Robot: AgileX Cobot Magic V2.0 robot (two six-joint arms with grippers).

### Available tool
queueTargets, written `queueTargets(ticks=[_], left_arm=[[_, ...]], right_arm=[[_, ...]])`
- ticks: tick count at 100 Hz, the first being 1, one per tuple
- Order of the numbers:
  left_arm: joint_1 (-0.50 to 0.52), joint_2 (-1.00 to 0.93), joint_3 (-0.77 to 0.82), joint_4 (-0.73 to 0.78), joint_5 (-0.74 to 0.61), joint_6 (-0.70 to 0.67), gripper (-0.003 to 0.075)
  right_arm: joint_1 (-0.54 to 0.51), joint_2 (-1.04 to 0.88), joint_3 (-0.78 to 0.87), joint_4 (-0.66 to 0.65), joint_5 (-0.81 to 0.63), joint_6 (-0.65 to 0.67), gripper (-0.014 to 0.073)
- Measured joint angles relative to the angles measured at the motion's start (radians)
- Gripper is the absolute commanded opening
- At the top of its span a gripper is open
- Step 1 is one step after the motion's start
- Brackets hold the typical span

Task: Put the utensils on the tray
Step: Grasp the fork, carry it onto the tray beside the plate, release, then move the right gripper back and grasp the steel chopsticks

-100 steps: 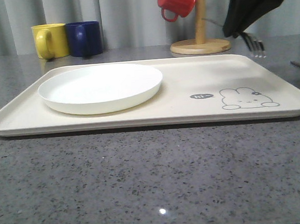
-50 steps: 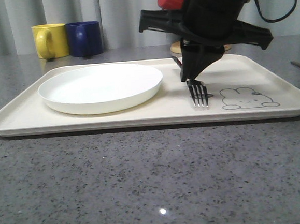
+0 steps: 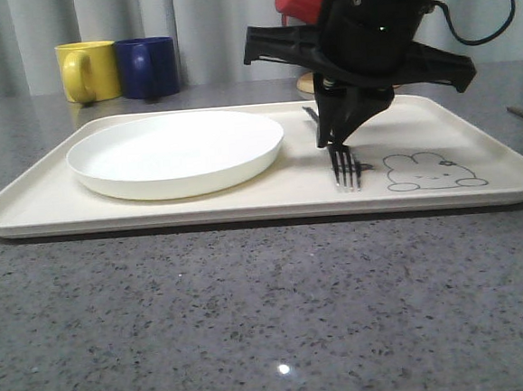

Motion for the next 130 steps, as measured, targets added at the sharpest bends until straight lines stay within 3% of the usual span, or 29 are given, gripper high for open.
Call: queueTargets(ticks=[22, 62, 94, 130], left_arm=[[0.0, 0.0, 0.0, 0.0, 0.0, 0.0, -0.0018], [0.0, 0.0, 0.0, 0.0, 0.0, 0.0, -0.0018], [0.0, 0.0, 0.0, 0.0, 0.0, 0.0, -0.0018], [0.0, 0.0, 0.0, 0.0, 0.0, 0.0, -0.0018]], right_arm=[[0.0, 0.0, 0.0, 0.0, 0.0, 0.003, 0.0356], [-0.021, -0.117, 0.0, -0.039, 0.029, -0.037, 0.0366], [-0.259, -0.243, -0.002, -0.047, 0.222, -0.28, 0.0363], [-0.515, -0.241, -0.002, 0.047, 0.251, -0.502, 0.0362]])
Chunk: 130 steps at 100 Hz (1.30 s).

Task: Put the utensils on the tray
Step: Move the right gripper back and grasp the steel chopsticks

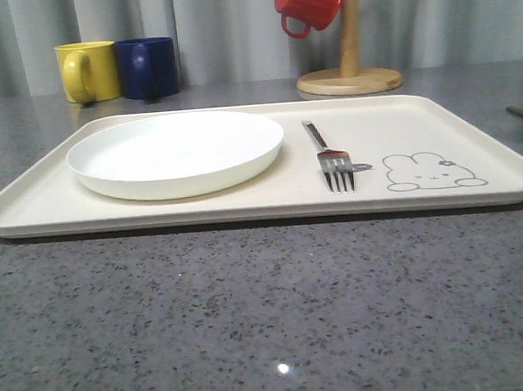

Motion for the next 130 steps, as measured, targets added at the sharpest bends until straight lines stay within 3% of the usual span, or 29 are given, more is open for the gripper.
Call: queueTargets(ticks=[27, 82, 92, 111, 130], left_arm=[[0.0, 0.0, 0.0, 0.0, 0.0, 0.0, -0.0018], [0.0, 0.0, 0.0, 0.0, 0.0, 0.0, -0.0018], [0.0, 0.0, 0.0, 0.0, 0.0, 0.0, -0.0018], [0.0, 0.0, 0.0, 0.0, 0.0, 0.0, -0.0018], [0.0, 0.0, 0.0, 0.0, 0.0, 0.0, -0.0018]], right_arm=[[-0.044, 0.098, 0.0, 0.096, 0.009, -0.159, 0.0362], [-0.044, 0.23, 0.0, 0.114, -0.006, -0.174, 0.0354], [-0.044, 0.23, 0.0, 0.116, -0.007, -0.174, 0.0276], [-0.044, 0.23, -0.002, 0.121, -0.007, -0.176, 0.002], [-0.044, 0.23, -0.002, 0.124, -0.007, -0.178, -0.0024]])
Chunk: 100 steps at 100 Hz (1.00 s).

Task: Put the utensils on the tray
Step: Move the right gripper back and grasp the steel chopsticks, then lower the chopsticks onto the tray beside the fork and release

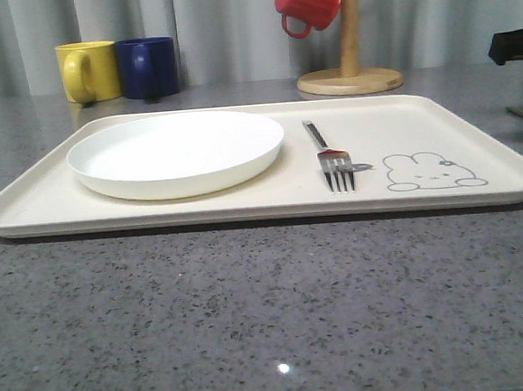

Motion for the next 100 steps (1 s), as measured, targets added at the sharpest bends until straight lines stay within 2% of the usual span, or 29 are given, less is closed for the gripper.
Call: queueTargets(ticks=[29, 55, 75, 100], left_arm=[[0.0, 0.0, 0.0, 0.0, 0.0, 0.0, -0.0018], [0.0, 0.0, 0.0, 0.0, 0.0, 0.0, -0.0018], [0.0, 0.0, 0.0, 0.0, 0.0, 0.0, -0.0018], [0.0, 0.0, 0.0, 0.0, 0.0, 0.0, -0.0018]], right_arm=[[0.02, -0.122, 0.0, 0.005, 0.043, 0.016, -0.0024], [0.119, -0.238, 0.0, 0.02, 0.08, 0.137, -0.0024], [0.243, -0.227, -0.006, 0.024, 0.069, 0.217, -0.0025], [0.361, -0.096, -0.106, 0.026, 0.034, 0.276, -0.0025]])
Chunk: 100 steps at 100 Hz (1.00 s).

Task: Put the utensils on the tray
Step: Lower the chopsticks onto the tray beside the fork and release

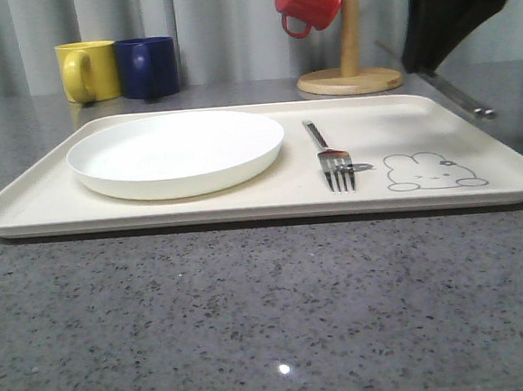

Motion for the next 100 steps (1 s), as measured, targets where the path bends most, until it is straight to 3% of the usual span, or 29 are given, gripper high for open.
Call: queueTargets(ticks=[25, 60, 100], left_arm=[[0.0, 0.0, 0.0, 0.0, 0.0, 0.0, -0.0018], [0.0, 0.0, 0.0, 0.0, 0.0, 0.0, -0.0018], [0.0, 0.0, 0.0, 0.0, 0.0, 0.0, -0.0018]], right_arm=[[0.029, 0.14, -0.065, 0.002, -0.013, 0.052, -0.0025], [0.029, 0.192, -0.068, 0.002, -0.023, 0.066, -0.002], [0.029, 0.192, -0.068, 0.002, -0.023, 0.067, 0.0208]])
